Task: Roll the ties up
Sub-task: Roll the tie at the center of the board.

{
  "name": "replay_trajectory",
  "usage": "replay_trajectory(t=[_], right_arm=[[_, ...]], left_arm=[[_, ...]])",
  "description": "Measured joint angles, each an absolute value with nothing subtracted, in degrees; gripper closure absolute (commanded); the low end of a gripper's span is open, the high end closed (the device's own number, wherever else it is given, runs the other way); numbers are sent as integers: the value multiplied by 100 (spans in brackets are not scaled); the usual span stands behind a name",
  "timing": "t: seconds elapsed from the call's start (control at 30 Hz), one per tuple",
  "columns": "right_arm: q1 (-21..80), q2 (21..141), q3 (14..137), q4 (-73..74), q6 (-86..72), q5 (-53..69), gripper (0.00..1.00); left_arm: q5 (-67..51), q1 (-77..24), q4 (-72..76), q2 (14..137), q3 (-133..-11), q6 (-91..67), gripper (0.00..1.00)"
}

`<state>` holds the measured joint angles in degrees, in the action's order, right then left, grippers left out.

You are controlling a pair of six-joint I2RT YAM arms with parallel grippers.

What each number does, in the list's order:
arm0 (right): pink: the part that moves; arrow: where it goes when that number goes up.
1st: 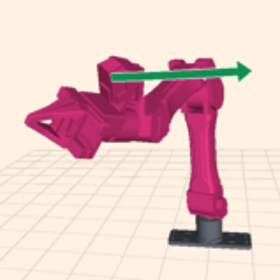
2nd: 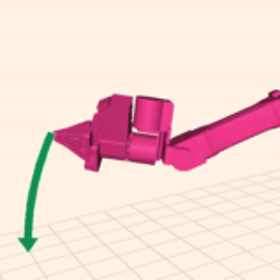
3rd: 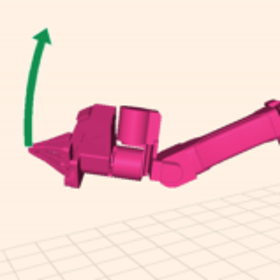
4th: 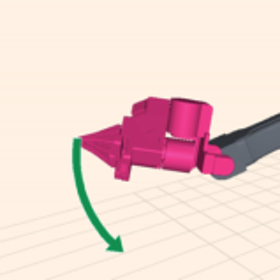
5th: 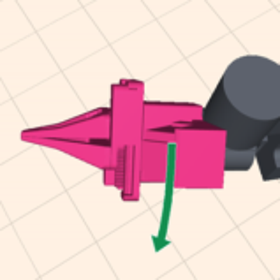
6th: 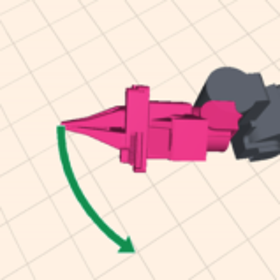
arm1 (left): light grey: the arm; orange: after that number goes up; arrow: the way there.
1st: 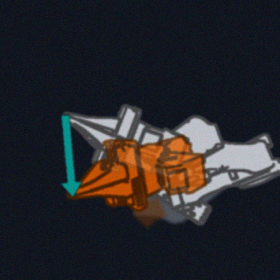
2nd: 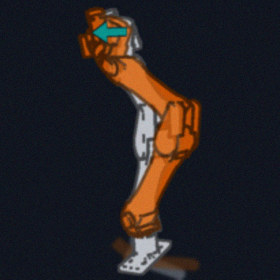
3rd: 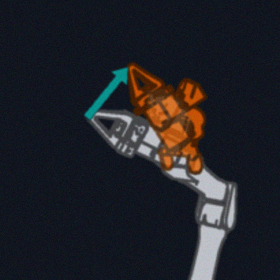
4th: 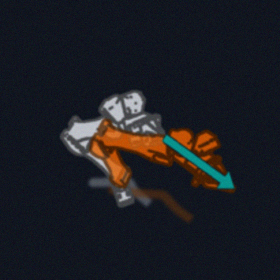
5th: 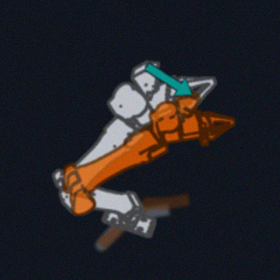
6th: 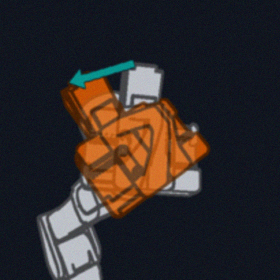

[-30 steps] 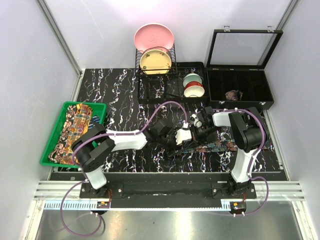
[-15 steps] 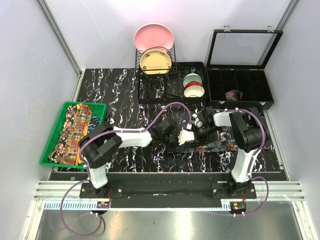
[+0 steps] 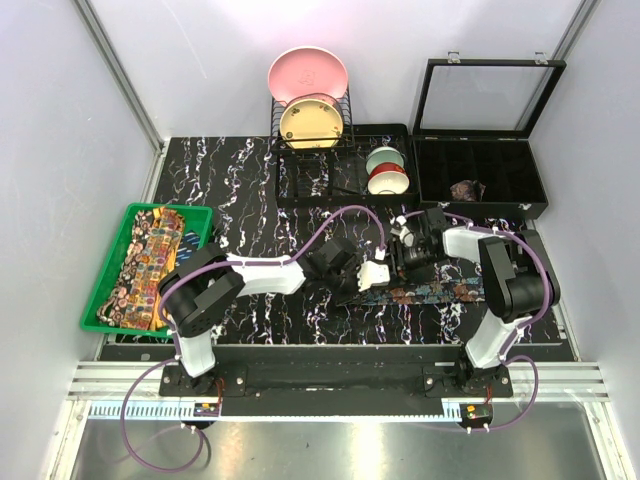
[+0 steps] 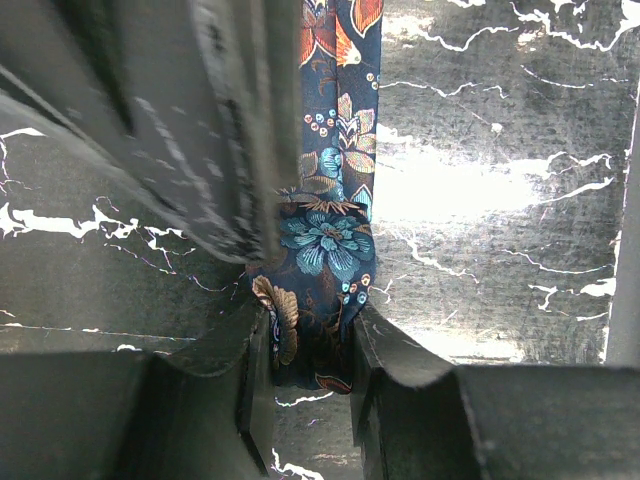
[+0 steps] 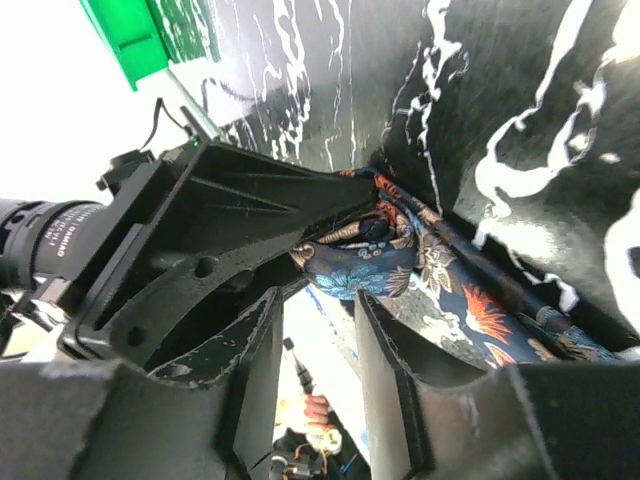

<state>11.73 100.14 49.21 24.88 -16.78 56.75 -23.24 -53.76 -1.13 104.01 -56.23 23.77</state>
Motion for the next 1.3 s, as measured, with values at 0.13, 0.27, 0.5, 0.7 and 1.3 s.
replay_trajectory(t=[0.13,0.27,0.5,0.7,1.3], right_arm=[[1326,10036,4768,2279,-1811,5771,59],[1500,10162,4729,2018,-1933,5808,62],[1544,10326,4720,1861,-1994,5811,100],[1544,10326,4781,2023,-1896,5747,100],[1295,10453,5140,3166,-1382,5028,100]], left_arm=[[-2314,-5376,-119,10401,-5623,2375,87],[-2314,-5376,-119,10401,-5625,2373,86],[-2309,-5376,-185,10401,-5651,2368,82],[-2270,-5384,-213,10401,-5664,2364,55],[-2193,-5395,-333,10298,-5664,2040,25]])
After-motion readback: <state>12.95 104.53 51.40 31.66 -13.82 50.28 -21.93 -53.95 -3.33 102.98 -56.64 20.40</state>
